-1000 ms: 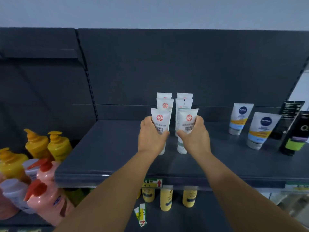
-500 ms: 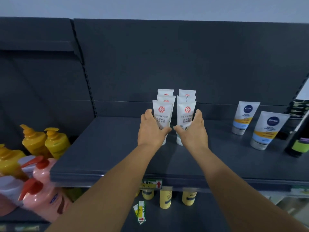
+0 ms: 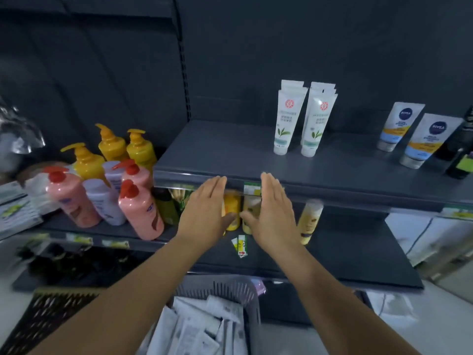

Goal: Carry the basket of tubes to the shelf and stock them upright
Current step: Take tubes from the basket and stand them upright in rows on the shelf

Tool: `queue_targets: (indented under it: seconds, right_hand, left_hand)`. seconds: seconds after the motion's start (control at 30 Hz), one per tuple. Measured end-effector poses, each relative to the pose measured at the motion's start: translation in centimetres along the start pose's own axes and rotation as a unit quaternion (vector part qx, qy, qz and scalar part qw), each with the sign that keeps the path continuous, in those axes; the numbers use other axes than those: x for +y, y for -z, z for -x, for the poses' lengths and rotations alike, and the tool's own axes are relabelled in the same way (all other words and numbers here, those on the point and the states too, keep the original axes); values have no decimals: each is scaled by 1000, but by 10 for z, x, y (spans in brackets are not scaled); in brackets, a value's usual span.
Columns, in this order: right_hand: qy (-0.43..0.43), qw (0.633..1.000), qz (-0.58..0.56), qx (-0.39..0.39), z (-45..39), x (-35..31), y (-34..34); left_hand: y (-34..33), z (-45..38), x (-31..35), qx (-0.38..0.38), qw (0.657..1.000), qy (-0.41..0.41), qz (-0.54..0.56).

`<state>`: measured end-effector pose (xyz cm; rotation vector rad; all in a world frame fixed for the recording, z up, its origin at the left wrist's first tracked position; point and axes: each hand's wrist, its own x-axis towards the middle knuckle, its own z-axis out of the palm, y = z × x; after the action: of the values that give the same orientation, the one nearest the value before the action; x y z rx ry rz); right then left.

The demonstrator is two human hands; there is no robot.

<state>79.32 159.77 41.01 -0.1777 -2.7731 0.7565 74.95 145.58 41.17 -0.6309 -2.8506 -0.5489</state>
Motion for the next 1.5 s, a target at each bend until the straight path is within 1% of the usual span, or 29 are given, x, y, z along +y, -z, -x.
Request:
queue_targets:
  seconds: [0.23, 0.47, 0.6, 0.87, 1.03, 1.27, 1.4, 1.5]
  right_hand:
    - [-16, 992, 11, -123, 56, -14, -81]
    - [-44, 970, 24, -236, 96, -6, -145]
    - [-60, 957, 27, -281, 108, 8, -174]
    - [-80, 941, 49, -326, 122, 43, -231]
    - [-96, 921, 76, -369, 134, 61, -264]
    - [-131, 897, 82, -415, 137, 82, -298]
    - [-149, 884, 85, -436, 137, 89, -313]
    - [-156, 874, 93, -451, 140, 93, -325]
  left_hand:
    - [-31, 84, -64, -93, 992, 75, -35]
    - [-74, 135, -103, -170, 976, 133, -23]
    - [-100, 157, -122, -210, 964, 158, -32]
    - [-147, 190, -155, -269, 939, 212, -24]
    - [-181, 205, -172, -316, 915, 250, -21]
    - [-228, 204, -179, -371, 896, 244, 8]
    - [-251, 197, -182, -373, 898, 233, -14]
    - [-265, 197, -192, -375, 890, 258, -22]
